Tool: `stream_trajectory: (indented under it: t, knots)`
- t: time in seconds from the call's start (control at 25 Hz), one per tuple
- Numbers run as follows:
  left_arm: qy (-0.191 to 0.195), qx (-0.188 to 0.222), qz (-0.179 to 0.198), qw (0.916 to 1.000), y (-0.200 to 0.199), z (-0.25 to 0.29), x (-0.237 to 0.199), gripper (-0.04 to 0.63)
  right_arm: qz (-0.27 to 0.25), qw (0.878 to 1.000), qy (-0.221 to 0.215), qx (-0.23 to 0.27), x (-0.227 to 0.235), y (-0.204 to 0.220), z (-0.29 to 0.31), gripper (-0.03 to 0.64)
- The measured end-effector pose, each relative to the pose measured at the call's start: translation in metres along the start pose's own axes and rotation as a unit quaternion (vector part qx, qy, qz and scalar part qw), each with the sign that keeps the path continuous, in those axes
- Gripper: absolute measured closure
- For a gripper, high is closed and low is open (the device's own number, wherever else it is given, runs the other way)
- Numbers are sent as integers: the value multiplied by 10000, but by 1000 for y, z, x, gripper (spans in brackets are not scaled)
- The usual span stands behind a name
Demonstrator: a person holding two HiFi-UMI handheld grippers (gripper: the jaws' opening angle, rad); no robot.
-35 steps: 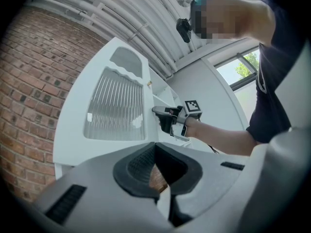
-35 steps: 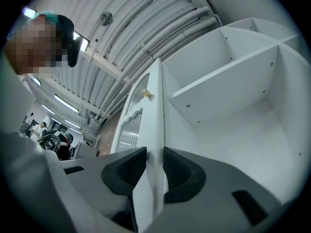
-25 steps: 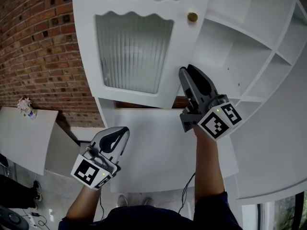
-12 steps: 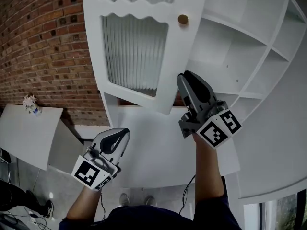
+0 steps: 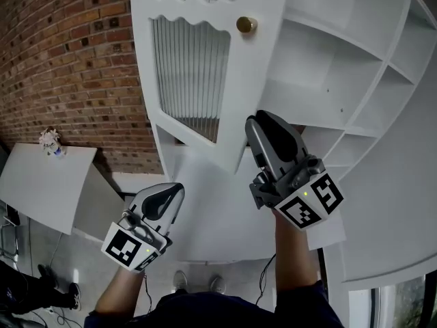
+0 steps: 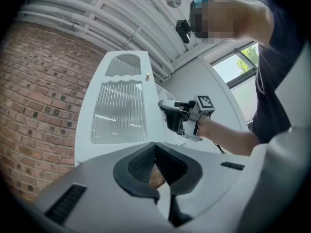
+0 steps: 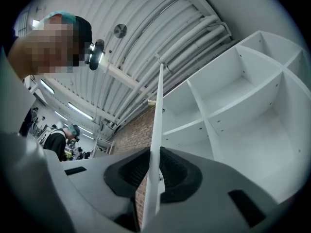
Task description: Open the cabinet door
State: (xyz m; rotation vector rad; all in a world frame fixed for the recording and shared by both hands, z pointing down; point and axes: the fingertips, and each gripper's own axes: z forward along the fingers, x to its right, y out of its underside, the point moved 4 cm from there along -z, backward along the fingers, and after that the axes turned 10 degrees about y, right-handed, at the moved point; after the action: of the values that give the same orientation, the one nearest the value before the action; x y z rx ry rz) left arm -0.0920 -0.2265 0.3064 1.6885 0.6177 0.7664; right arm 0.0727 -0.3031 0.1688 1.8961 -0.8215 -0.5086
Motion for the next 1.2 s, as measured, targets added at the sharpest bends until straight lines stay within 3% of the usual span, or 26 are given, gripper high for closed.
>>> stream_trajectory:
  t: [0.28, 0.76, 1.04, 1.2]
  knots:
    - [-108, 17, 25, 9999, -6, -14, 4, 588, -77, 9996, -268, 65, -33, -4, -5, 541]
    - [-307, 93, 124, 9994, -18, -32, 6, 588, -688, 9954, -649, 116, -89, -8, -6, 541]
    - [-500, 66, 171, 9986, -22, -51, 3, 588, -1242, 9904, -547, 271, -122, -6, -2, 532]
    - [-603, 72, 190, 9980, -24, -65, 0, 588, -1303, 9896, -519, 325, -138, -5, 1, 532]
